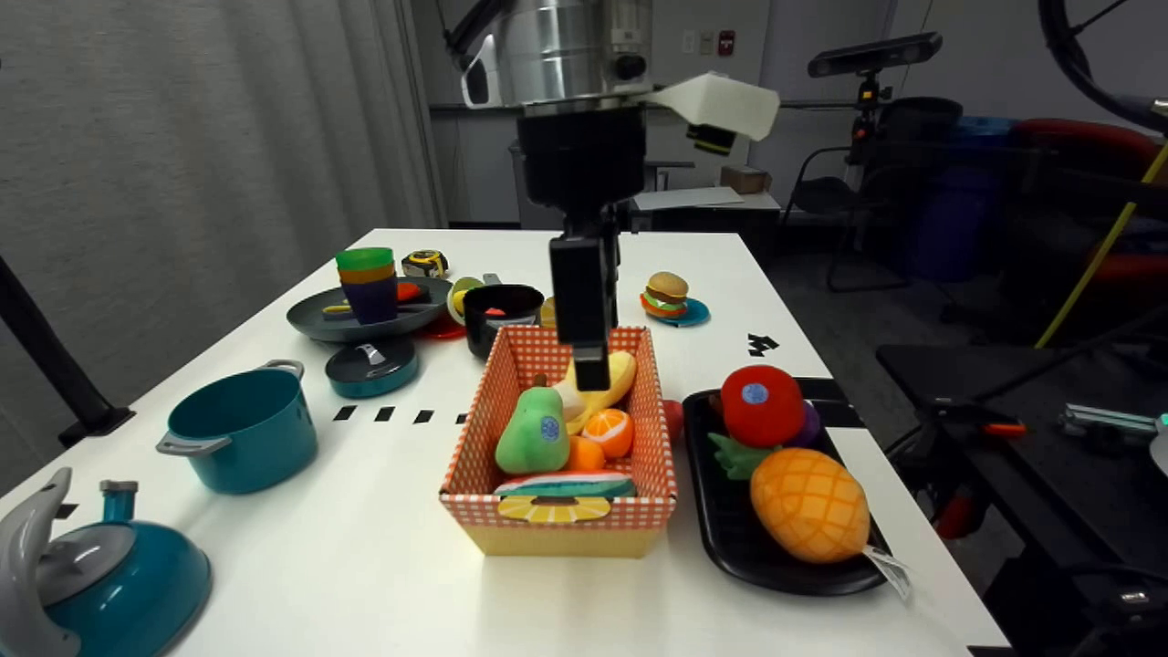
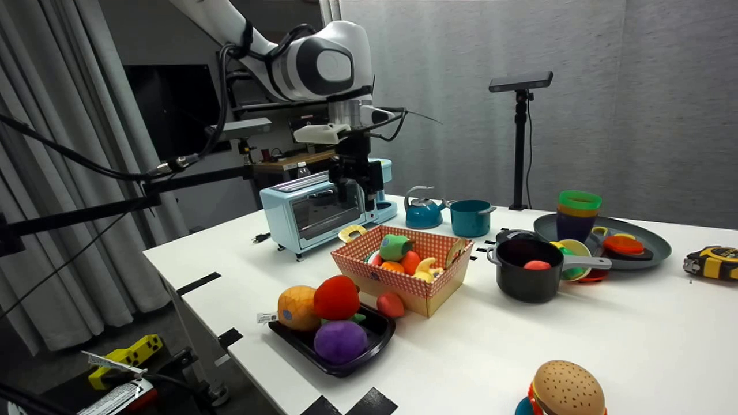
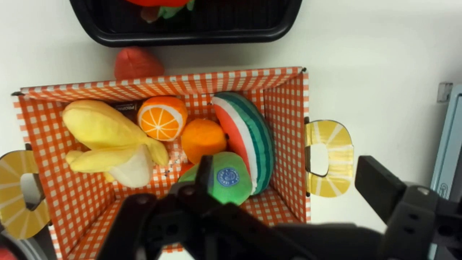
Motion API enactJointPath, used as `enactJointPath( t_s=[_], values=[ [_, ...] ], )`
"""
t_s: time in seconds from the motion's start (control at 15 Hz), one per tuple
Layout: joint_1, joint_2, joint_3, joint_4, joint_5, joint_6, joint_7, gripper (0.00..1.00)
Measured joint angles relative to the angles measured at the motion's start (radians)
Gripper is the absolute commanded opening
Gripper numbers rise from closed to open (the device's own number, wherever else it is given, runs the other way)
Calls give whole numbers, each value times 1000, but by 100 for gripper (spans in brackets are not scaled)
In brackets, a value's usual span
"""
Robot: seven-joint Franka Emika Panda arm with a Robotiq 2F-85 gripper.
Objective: Pick up the mango and green fruit plush toy from the box and put them on the black tray
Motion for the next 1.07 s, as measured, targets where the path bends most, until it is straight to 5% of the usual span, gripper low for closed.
enactJointPath(
  t_s=[0.6, 1.07],
  values=[
    [7, 194, 0, 204, 98, -24, 322, 100],
    [5, 251, -26, 235, 124, -24, 407, 100]
  ],
)
